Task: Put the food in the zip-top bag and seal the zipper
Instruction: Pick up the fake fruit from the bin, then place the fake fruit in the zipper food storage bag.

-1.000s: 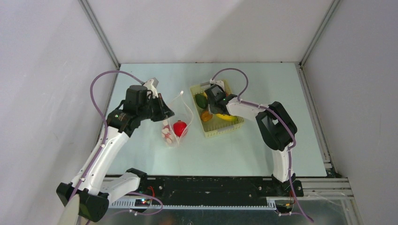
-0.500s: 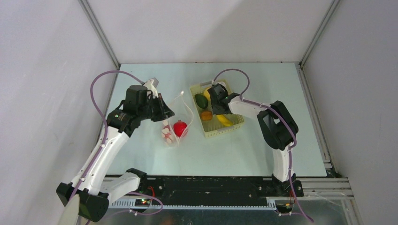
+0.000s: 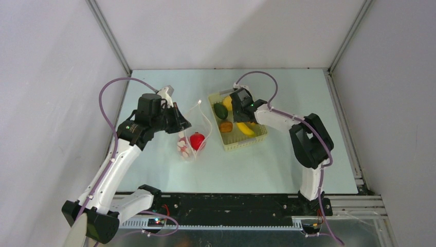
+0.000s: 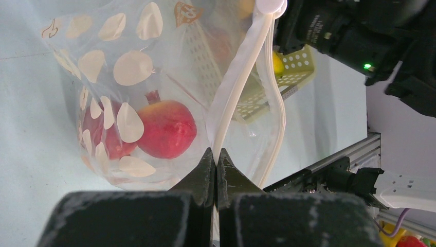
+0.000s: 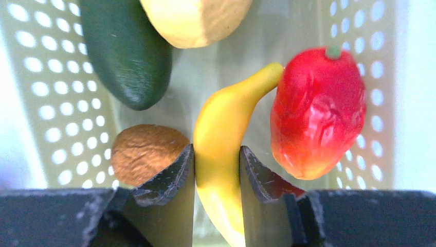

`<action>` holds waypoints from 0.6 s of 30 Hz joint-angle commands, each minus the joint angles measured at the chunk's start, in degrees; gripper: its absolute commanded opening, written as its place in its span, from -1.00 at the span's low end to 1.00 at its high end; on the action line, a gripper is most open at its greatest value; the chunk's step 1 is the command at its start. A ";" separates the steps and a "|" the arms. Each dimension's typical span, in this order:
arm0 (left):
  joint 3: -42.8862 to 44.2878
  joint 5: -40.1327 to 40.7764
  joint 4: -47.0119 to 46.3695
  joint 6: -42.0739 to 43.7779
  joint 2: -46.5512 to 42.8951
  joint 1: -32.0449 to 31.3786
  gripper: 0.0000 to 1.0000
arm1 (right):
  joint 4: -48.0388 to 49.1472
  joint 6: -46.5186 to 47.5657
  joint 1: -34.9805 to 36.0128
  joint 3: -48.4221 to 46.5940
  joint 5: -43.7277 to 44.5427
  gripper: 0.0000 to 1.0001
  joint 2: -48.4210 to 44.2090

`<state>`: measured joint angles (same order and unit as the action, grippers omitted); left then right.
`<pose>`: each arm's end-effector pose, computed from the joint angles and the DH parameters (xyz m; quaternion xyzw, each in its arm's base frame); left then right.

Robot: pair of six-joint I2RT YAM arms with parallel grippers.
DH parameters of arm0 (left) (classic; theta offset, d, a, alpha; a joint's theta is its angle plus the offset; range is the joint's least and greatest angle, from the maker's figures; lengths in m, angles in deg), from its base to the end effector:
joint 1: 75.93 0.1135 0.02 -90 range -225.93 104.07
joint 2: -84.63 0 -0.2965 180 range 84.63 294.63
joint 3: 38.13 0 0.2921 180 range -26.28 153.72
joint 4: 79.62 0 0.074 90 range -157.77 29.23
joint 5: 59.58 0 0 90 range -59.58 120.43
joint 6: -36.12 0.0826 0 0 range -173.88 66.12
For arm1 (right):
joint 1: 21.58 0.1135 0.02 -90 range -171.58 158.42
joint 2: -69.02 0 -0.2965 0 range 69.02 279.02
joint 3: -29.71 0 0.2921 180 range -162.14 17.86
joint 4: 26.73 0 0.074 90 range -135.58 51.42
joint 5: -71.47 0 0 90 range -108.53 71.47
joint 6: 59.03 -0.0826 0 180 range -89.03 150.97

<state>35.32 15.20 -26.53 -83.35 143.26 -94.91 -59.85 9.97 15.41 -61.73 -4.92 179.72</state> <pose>0.2470 -0.1079 0.3462 -0.0240 0.8934 -0.2861 0.3454 0.4069 0.2821 0.1723 -0.0929 0.9361 0.0571 0.3344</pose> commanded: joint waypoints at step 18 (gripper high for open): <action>1.17 -0.54 -1.45 0.61 -0.45 0.43 -1.00 | 11.23 -2.01 3.67 7.42 -15.70 -0.82 -27.19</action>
<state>35.32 15.20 -26.53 -83.37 143.26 -94.91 -54.11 9.56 18.02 -55.26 -13.40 158.16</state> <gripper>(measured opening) 0.006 0.347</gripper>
